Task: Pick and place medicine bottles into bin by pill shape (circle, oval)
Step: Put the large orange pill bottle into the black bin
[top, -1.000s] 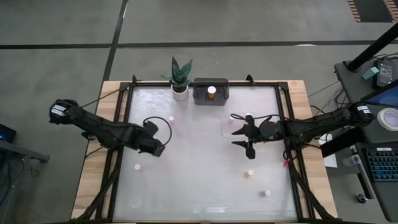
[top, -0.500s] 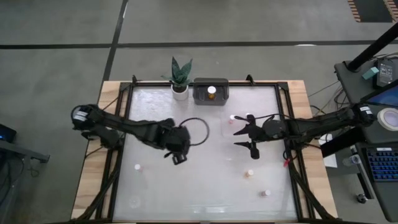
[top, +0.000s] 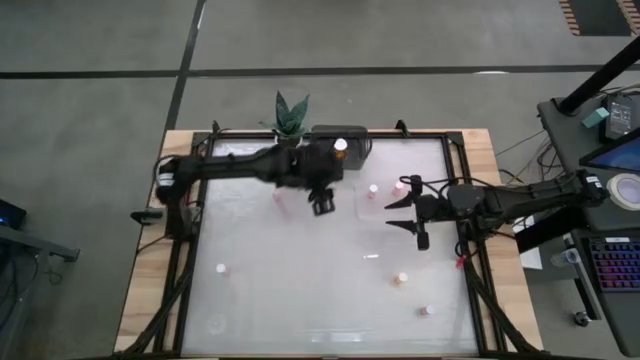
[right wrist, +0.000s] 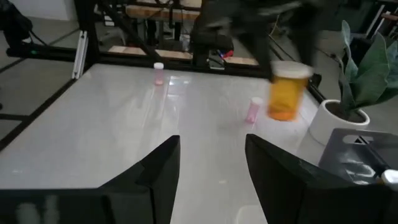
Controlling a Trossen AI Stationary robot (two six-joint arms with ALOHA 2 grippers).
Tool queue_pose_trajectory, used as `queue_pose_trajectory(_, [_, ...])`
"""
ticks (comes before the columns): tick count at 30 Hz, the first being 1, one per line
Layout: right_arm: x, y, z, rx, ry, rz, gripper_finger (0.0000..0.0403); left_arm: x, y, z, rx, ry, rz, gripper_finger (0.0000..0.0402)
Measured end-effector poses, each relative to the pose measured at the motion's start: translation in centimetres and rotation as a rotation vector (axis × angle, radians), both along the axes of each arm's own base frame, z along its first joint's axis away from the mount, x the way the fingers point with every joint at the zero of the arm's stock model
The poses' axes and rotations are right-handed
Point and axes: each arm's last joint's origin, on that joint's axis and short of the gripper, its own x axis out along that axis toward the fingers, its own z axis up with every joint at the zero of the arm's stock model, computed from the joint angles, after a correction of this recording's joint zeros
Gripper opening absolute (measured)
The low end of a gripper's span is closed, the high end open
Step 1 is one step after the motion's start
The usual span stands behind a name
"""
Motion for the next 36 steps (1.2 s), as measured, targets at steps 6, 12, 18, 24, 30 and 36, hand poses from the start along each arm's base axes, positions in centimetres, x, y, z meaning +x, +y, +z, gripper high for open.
queue_pose_trajectory(6, [0.1, 0.0, -0.2, -0.008, 0.02, 0.001, 0.016, 1.5, 5.9, -1.6, 0.022, -0.041, 0.075, 0.0194])
queue_pose_trajectory(12, [0.1, 0.0, -0.2, -0.014, 0.02, 0.002, 0.0149, 1.6, 11.4, -3.4, 0.025, -0.064, 0.204, 0.0194])
queue_pose_trajectory(18, [0.1, 0.0, -0.2, -0.021, 0.021, 0.003, 0.0143, 1.2, 15.4, -4.7, 0.037, -0.091, 0.29, 0.0194])
queue_pose_trajectory(24, [0.1, 0.0, -0.2, -0.023, 0.019, -0.001, 0.0142, 1.2, 17.1, -6.0, 0.034, -0.076, 0.326, 0.0194])
queue_pose_trajectory(30, [0.1, 0.0, -0.2, -0.024, 0.02, -0.004, 0.0141, 1.3, 17.2, -6.8, 0.027, -0.053, 0.326, 0.0194])
queue_pose_trajectory(36, [0.1, 0.0, -0.2, -0.024, 0.021, -0.004, 0.0139, 1.2, 17.2, -7.4, 0.029, -0.036, 0.332, 0.0194])
